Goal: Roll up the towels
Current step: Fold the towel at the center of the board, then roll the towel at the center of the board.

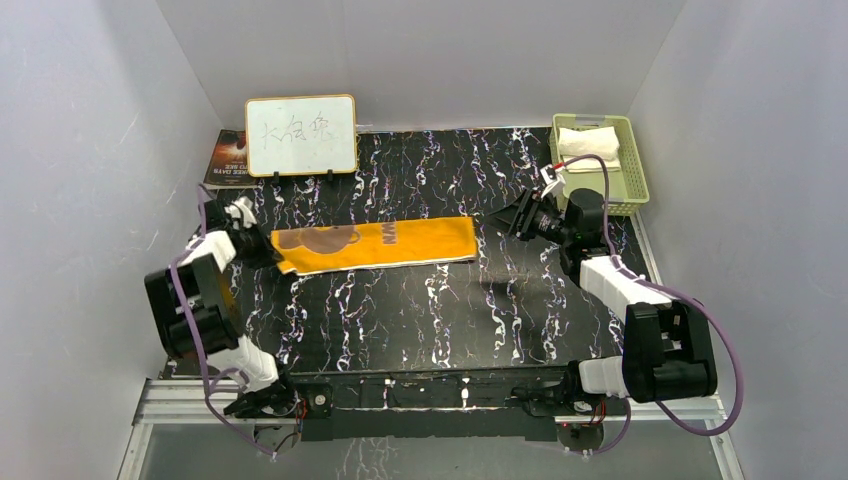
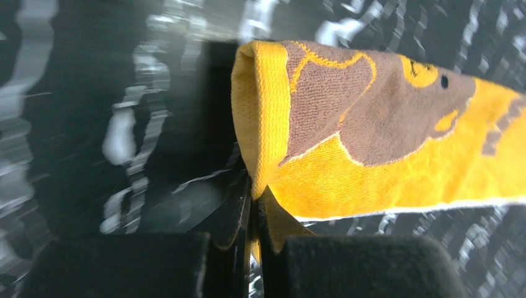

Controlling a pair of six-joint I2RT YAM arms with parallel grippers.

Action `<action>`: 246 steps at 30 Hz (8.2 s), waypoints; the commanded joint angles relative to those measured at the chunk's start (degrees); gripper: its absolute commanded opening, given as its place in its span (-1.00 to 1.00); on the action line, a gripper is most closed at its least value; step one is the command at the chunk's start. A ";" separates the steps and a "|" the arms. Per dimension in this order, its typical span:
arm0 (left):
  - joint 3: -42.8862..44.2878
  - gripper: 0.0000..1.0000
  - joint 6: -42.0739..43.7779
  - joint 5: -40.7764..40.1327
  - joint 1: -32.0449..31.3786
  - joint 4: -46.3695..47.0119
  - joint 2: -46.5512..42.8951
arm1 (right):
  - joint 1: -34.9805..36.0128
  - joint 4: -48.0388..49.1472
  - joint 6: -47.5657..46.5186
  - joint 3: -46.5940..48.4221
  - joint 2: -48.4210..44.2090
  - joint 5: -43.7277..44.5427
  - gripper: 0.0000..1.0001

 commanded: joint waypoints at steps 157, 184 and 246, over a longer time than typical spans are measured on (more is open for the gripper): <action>-13.16 0.47 -30.54 6.15 -30.75 8.05 -33.65 | 66.04 -3.33 -81.00 3.41 14.17 67.09 0.37; -13.52 0.47 -25.69 19.76 -22.15 6.11 -27.71 | 58.34 -14.47 -75.84 18.54 28.56 58.86 -0.29; -22.57 -1.00 -44.44 20.05 -32.92 39.25 -9.93 | 31.66 -31.14 -17.75 35.66 48.52 -4.56 -1.00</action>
